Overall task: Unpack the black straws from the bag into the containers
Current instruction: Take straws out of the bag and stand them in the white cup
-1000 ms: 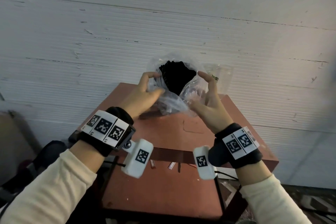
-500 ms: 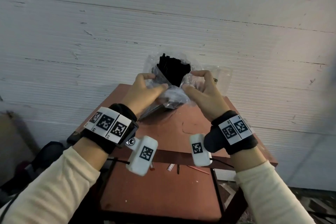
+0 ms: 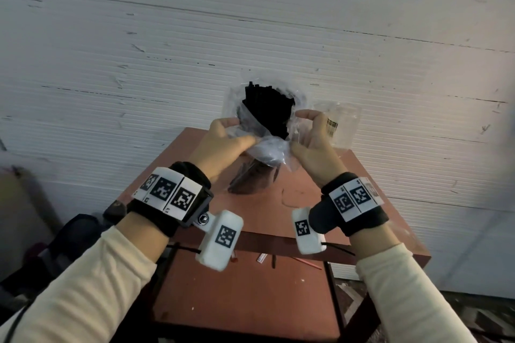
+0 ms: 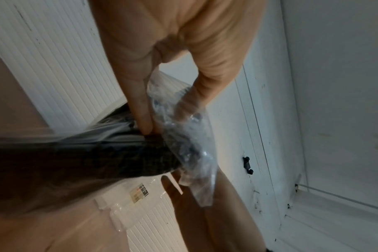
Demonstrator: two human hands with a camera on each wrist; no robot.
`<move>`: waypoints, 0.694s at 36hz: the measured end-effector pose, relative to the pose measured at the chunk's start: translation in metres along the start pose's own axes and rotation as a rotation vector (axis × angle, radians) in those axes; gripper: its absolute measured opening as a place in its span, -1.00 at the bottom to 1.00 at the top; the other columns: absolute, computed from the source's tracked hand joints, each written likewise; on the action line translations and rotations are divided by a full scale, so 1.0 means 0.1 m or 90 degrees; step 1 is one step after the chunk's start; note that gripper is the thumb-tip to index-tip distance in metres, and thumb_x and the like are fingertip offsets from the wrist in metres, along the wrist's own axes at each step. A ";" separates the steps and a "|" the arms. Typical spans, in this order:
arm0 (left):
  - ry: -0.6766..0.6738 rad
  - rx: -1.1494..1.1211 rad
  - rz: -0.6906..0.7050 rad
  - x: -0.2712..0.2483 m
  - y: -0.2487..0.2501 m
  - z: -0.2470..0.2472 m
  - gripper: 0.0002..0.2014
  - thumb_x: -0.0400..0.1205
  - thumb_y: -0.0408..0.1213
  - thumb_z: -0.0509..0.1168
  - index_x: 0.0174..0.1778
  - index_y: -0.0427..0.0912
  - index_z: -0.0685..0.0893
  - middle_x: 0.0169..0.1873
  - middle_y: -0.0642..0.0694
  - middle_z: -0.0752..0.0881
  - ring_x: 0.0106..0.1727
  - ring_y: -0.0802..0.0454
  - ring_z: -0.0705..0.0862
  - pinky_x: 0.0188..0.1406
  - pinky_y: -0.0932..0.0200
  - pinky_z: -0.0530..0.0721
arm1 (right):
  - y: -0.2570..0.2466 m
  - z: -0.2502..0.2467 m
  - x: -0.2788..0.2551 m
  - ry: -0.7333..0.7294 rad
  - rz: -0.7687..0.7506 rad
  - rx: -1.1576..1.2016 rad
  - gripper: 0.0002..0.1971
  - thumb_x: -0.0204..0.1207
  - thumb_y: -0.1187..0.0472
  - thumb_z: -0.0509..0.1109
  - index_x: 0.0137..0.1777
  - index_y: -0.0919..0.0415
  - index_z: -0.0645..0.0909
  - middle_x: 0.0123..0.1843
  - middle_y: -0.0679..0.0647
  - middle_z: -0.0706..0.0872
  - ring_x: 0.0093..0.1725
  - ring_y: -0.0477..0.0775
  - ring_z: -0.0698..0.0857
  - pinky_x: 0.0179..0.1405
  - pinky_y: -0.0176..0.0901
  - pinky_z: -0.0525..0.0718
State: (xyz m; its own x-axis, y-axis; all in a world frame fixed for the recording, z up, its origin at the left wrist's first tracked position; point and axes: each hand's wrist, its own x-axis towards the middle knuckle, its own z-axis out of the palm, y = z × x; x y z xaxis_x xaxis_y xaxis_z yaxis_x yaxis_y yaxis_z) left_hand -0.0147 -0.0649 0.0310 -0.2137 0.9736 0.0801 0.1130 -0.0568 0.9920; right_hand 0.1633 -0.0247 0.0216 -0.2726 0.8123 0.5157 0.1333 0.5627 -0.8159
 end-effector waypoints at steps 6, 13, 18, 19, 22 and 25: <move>0.000 0.029 0.030 0.04 -0.03 0.02 -0.48 0.55 -0.48 0.38 0.36 -0.04 0.41 0.02 -0.13 0.64 -0.09 0.01 0.64 -0.20 0.33 0.62 | 0.01 -0.01 0.00 -0.030 0.004 -0.091 -0.48 0.52 0.62 0.13 0.34 0.12 0.17 0.09 -0.06 0.42 -0.30 -0.07 0.62 -0.36 -0.28 0.61; -0.021 -0.110 0.055 0.07 0.07 0.01 -0.53 0.57 -0.49 0.38 0.32 -0.05 0.40 0.08 -0.29 0.73 -0.17 0.04 0.77 -0.23 0.21 0.71 | -0.08 -0.09 0.05 0.023 0.012 0.075 -0.45 0.50 0.39 0.19 0.49 0.14 0.20 -0.53 -0.13 0.44 -0.61 -0.18 0.47 -0.56 -0.37 0.47; -0.044 -0.169 0.039 0.15 0.14 0.00 -0.62 0.63 -0.51 0.28 0.28 -0.09 0.39 -0.11 -0.19 0.71 -0.36 0.14 0.72 -0.30 0.24 0.71 | -0.08 -0.06 0.05 0.027 -0.021 0.051 -0.49 0.61 0.43 0.19 0.51 0.10 0.20 -0.36 -0.05 0.44 -0.55 -0.23 0.46 -0.50 -0.42 0.52; -0.049 -0.171 0.024 0.16 0.13 0.00 -0.63 0.63 -0.52 0.28 0.28 -0.11 0.40 -0.11 -0.19 0.70 -0.32 0.11 0.71 -0.32 0.23 0.71 | -0.04 -0.04 0.05 0.028 -0.039 0.005 -0.47 0.61 0.48 0.19 0.52 0.16 0.19 -0.24 -0.03 0.48 -0.55 -0.28 0.48 -0.48 -0.48 0.51; -0.061 -0.176 -0.037 0.16 0.05 0.02 -0.54 0.59 -0.46 0.36 0.41 -0.29 0.44 0.06 -0.28 0.70 -0.10 -0.02 0.72 -0.36 0.18 0.73 | 0.08 0.03 0.09 0.011 -0.046 -0.095 -0.43 0.57 0.56 0.19 0.54 0.24 0.18 0.31 0.01 0.43 -0.55 -0.34 0.52 -0.47 -0.49 0.54; -0.054 -0.200 -0.059 0.13 -0.03 0.04 -0.36 0.52 -0.27 0.51 0.48 -0.13 0.38 0.24 -0.26 0.68 0.09 -0.08 0.74 -0.29 0.13 0.78 | 0.15 0.07 0.13 0.031 -0.040 -0.127 -0.43 0.59 0.49 0.23 0.56 0.14 0.24 0.44 -0.07 0.38 -0.58 -0.25 0.52 -0.49 -0.47 0.55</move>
State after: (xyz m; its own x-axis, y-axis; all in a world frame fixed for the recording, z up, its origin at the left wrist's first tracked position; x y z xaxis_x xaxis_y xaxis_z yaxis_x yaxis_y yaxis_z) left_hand -0.0144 -0.0508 0.0284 -0.1262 0.9920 -0.0077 -0.2114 -0.0193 0.9772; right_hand 0.1549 -0.0062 0.0141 -0.2413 0.7779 0.5802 0.3050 0.6283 -0.7157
